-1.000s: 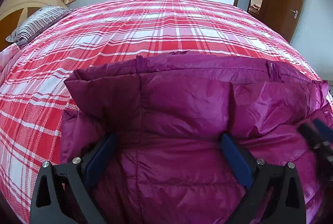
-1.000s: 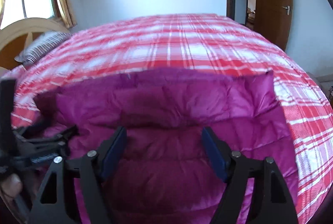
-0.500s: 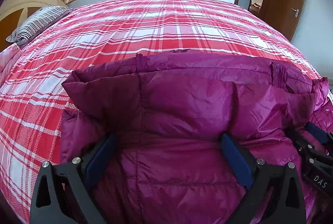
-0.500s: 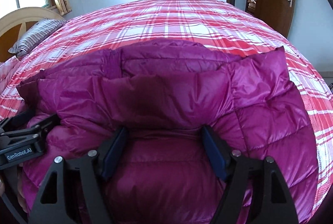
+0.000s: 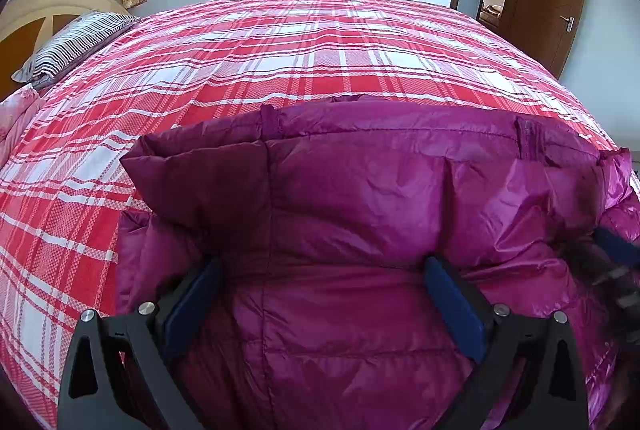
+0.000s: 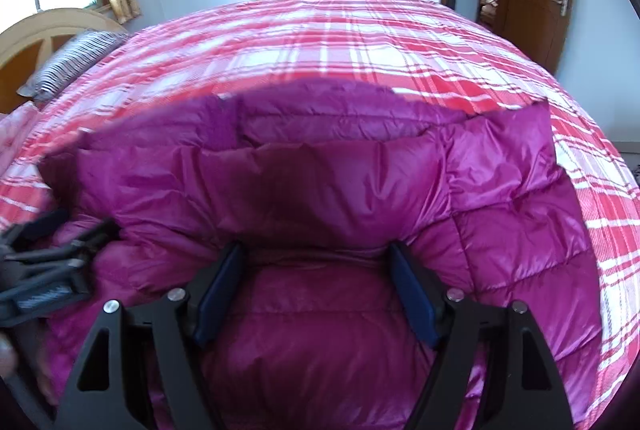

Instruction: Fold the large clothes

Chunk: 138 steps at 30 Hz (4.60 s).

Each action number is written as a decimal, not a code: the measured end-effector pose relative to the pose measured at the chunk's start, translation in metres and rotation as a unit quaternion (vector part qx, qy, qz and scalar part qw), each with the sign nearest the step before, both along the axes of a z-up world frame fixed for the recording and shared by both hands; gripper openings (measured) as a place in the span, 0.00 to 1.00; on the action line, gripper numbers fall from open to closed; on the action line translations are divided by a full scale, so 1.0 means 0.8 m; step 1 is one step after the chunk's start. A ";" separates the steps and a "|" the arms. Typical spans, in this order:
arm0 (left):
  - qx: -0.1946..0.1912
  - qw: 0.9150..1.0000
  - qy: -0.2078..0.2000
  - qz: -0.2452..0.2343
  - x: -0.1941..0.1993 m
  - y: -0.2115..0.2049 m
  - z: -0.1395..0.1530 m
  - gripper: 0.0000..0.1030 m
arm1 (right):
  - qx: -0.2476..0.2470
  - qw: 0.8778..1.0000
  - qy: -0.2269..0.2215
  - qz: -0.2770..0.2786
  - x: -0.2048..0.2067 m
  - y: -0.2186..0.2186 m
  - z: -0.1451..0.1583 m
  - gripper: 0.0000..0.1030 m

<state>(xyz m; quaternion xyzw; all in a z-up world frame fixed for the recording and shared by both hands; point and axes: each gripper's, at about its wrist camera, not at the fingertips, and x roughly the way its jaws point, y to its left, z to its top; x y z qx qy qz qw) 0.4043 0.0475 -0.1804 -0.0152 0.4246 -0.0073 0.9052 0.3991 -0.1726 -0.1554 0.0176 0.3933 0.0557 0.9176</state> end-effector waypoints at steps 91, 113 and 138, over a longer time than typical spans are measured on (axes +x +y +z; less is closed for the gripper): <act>-0.406 0.907 0.027 -0.107 -0.174 0.127 0.114 0.13 | 0.015 0.998 -0.052 0.044 -0.095 0.026 0.013 0.77; -0.392 0.917 0.027 -0.064 -0.108 -0.095 0.177 0.12 | 0.069 0.995 -0.024 0.073 -0.092 -0.016 0.003 0.79; 0.088 0.959 -0.142 -0.227 -0.124 -0.392 0.078 0.72 | 0.290 0.946 -0.136 -0.041 -0.144 -0.320 0.126 0.86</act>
